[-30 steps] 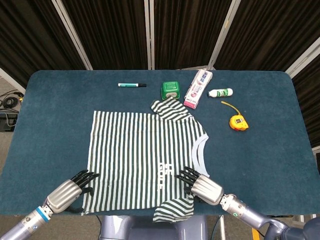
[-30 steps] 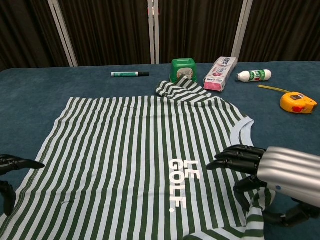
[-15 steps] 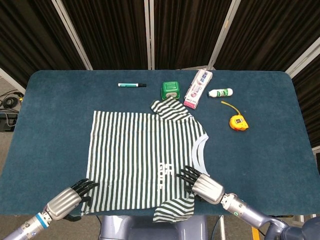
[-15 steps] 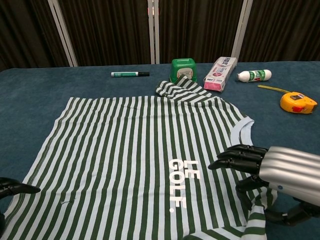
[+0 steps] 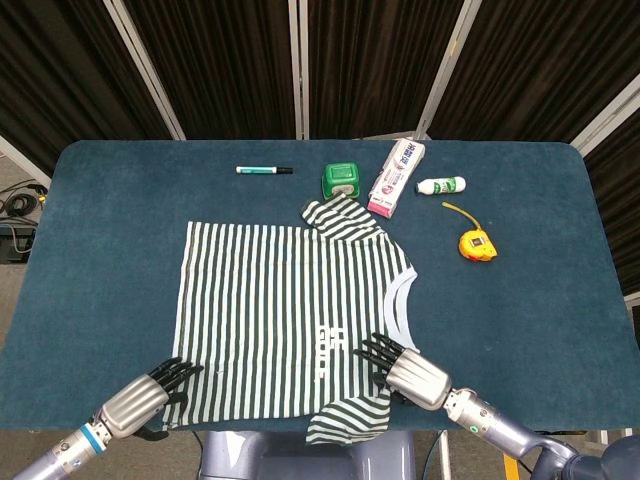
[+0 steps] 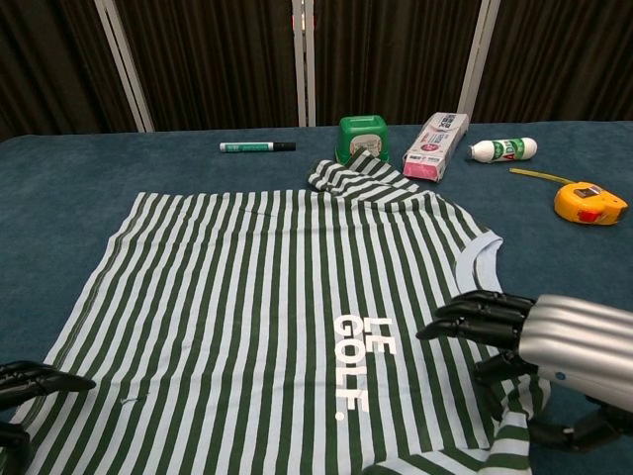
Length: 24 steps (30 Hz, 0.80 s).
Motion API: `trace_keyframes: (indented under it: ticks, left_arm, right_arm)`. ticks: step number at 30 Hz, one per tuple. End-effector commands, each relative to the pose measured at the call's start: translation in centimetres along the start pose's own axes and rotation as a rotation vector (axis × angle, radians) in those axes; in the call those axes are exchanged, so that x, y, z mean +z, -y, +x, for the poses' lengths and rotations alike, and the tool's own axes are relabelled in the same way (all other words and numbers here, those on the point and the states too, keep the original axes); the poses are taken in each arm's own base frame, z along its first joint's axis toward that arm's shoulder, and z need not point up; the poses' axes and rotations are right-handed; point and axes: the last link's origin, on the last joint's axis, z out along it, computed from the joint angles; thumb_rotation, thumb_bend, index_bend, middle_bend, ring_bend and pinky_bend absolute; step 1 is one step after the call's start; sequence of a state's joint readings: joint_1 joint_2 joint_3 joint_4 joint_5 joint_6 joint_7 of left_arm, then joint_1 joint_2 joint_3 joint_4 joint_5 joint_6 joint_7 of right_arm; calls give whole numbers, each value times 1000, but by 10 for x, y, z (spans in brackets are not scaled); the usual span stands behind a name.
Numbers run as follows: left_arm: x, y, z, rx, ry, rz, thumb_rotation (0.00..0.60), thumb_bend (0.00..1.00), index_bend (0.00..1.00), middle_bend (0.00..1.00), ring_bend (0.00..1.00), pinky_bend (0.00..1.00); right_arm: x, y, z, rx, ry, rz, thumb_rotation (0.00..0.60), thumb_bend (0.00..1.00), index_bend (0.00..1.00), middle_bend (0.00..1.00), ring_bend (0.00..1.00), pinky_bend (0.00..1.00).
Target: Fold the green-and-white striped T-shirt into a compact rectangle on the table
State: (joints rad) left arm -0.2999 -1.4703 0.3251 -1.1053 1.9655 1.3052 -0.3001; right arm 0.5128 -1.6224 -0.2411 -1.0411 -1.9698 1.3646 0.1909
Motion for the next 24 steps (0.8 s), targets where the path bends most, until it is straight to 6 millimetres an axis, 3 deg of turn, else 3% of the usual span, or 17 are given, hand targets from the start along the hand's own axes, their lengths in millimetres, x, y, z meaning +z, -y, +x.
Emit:
trace_keyframes:
  ticks: [1,24]
  left_arm:
    - [1,0,1,3,-1,-1,600,167,486,0,0,0]
    - [3,1,3,-1,5,6,600,227,487,0,0,0]
  right_arm:
    - [0,0,0,1,-2,0,600,430,747,93,0,0]
    - [0,0,-1,0,-6,-2,600,430,747,94,0,0]
